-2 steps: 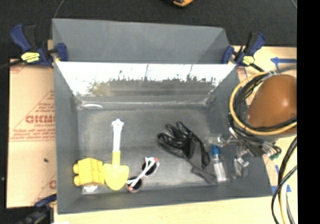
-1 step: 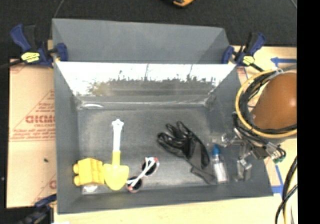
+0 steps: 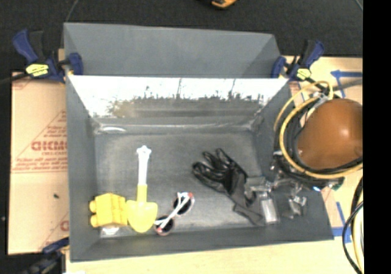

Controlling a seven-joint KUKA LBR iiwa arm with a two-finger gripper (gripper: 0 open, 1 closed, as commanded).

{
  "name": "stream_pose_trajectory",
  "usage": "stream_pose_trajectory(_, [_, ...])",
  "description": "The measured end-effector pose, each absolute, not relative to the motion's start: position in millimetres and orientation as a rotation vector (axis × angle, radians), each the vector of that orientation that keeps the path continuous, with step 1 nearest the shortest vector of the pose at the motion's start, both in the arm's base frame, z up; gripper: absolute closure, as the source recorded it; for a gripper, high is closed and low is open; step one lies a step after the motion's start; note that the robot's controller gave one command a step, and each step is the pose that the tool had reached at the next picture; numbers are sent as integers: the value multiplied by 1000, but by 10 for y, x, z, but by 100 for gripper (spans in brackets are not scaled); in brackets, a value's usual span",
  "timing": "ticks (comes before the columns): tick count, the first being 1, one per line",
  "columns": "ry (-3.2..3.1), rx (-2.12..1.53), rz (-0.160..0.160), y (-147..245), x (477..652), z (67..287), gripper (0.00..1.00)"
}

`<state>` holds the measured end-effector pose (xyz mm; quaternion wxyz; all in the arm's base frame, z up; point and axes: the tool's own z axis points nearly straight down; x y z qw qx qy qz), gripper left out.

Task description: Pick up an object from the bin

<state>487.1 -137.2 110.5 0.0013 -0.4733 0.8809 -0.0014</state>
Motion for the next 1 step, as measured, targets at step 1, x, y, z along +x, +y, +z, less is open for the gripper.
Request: stream_pose_trajectory(1, [2773,-1433,10,-1315,4779,713,0])
